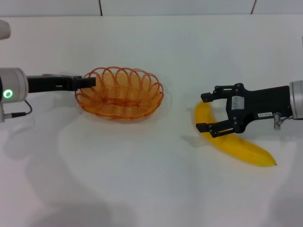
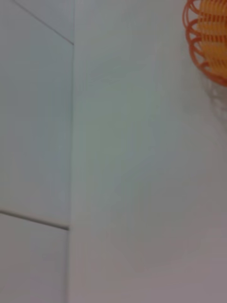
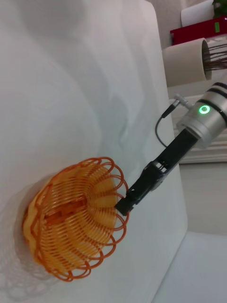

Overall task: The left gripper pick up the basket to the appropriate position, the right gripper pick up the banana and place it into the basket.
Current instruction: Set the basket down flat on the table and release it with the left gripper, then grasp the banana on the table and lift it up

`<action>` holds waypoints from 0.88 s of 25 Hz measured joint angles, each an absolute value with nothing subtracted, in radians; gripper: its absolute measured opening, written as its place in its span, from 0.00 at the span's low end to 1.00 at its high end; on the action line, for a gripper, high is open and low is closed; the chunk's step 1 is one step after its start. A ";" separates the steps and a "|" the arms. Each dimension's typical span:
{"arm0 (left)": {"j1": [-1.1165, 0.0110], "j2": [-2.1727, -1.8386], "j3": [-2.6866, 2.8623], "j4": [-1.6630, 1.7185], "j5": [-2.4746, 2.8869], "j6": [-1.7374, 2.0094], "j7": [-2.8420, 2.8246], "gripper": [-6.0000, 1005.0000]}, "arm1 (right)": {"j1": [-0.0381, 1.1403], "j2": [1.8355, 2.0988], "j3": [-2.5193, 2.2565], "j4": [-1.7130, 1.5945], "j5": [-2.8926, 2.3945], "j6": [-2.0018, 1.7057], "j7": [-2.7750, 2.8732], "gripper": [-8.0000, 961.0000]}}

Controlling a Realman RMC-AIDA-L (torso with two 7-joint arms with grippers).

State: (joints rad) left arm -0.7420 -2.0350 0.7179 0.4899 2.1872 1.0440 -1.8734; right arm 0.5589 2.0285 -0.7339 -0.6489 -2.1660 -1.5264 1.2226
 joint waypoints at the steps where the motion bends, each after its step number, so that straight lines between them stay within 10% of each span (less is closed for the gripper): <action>1: -0.739 -2.034 0.718 0.502 2.186 1.052 -1.862 0.38 | 0.559 2.029 -0.734 -0.649 -2.166 -1.524 1.223 0.90; 4: -0.712 -2.036 0.718 0.573 2.176 1.088 -1.809 0.50 | 0.559 2.029 -0.733 -0.649 -2.166 -1.521 1.223 0.90; 22: -0.434 -2.037 0.711 0.642 1.878 1.370 -1.140 0.51 | 0.536 2.034 -0.731 -0.705 -2.064 -1.489 1.267 0.90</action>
State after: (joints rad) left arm -0.4341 -2.0371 0.7113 0.6419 1.8780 1.3697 -1.1397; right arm 0.5358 2.0343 -0.7308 -0.7045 -2.0637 -1.4889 1.2669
